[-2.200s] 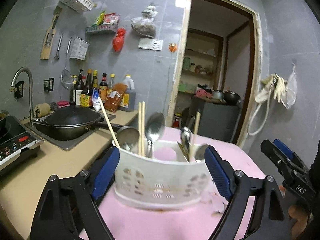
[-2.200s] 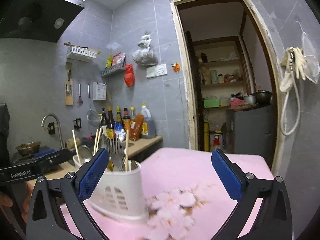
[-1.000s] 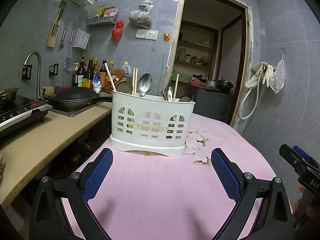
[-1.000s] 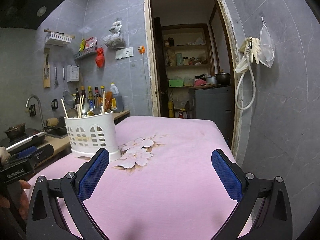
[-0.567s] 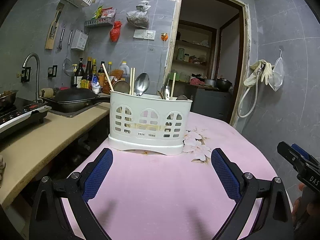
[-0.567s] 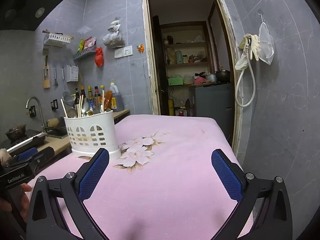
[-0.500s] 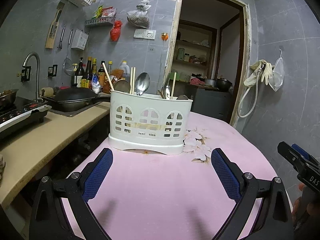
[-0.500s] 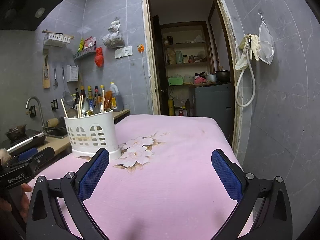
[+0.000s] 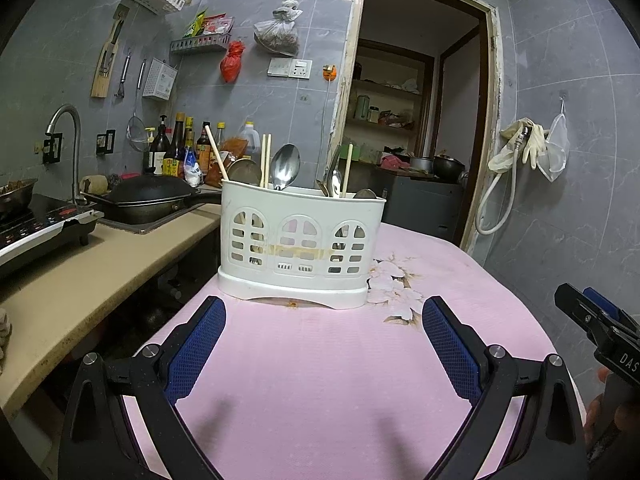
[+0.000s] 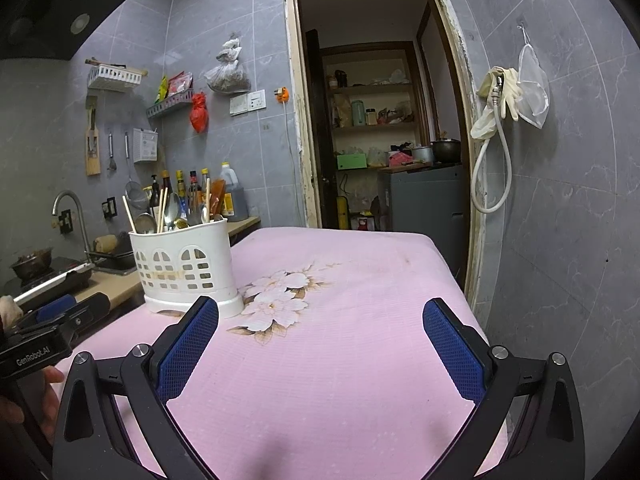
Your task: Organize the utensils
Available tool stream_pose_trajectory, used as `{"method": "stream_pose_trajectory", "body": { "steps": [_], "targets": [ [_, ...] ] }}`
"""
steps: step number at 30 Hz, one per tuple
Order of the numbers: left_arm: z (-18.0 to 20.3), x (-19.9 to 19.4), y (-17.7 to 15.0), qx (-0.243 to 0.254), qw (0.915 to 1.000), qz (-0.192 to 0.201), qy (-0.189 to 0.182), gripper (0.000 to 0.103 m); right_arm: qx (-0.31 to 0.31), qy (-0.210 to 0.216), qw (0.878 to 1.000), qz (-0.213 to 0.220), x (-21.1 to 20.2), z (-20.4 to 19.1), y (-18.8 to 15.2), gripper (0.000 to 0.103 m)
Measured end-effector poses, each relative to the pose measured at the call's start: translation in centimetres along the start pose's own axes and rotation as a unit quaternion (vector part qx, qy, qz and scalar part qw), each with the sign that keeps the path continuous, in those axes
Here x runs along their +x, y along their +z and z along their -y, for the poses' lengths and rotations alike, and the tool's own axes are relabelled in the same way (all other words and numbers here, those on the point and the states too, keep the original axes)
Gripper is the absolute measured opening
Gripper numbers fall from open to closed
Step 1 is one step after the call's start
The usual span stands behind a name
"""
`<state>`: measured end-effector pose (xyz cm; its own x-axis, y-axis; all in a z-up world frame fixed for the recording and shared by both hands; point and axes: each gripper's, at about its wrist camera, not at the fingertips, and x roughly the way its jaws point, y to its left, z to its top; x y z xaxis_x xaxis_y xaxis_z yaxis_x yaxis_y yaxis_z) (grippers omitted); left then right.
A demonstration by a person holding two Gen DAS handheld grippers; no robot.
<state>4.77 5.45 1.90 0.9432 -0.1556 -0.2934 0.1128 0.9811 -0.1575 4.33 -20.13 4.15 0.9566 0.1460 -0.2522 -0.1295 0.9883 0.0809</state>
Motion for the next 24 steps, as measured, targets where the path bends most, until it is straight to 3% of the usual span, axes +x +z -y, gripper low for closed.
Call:
{"method": "stream_pose_trajectory", "body": {
  "steps": [24],
  "targets": [
    [0.07, 0.19, -0.16, 0.017, 0.9998, 0.006, 0.012, 0.096, 0.000, 0.000, 1.000, -0.002, 0.05, 0.03, -0.04, 0.103]
  ]
}}
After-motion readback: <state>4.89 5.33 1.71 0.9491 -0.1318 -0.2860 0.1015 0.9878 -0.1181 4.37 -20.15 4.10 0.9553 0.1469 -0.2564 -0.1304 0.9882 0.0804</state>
